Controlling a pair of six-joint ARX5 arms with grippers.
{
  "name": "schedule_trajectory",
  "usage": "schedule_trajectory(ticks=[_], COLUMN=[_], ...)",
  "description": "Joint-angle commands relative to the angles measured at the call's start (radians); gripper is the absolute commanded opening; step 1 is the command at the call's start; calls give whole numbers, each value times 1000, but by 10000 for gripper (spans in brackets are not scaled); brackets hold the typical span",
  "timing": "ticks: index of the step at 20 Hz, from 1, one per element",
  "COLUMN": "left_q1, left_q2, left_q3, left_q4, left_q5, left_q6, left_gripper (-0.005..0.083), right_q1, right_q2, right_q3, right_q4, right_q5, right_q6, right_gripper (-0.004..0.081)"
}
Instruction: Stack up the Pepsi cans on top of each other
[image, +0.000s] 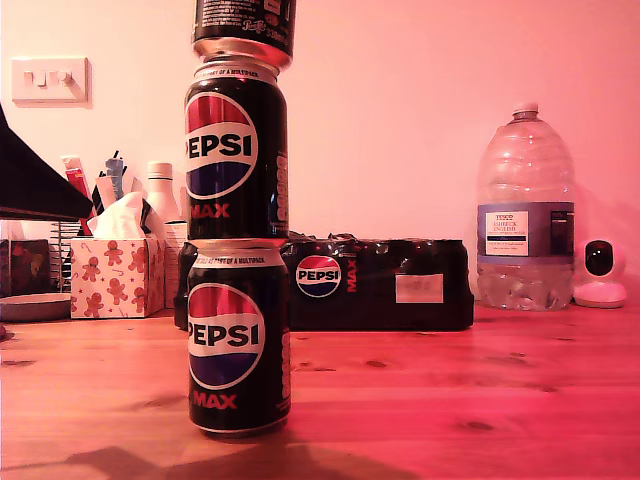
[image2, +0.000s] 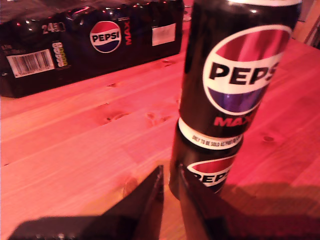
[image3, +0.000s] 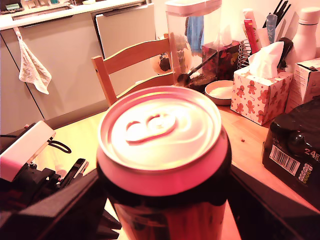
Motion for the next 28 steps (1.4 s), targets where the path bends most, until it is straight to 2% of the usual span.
schedule_trajectory(ticks=[1, 6, 11, 28], left_q1=[-3, -3, -3, -3], left_q2=[-3, -3, -3, -3], left_q3=[-17, -17, -17, -17], left_q4=[8, 8, 8, 6], left_q5=[6, 10, 9, 10], left_q6=[5, 5, 5, 5], left_gripper=[75, 75, 75, 75], right_q1=[9, 9, 8, 9], right_q2=[16, 24, 24, 60], right_q3=[43, 53, 120, 126], right_q4=[46, 28, -89, -111], right_q5=[-1, 0, 4, 0], right_q6=[0, -8, -34, -27], right_gripper=[387, 387, 387, 387])
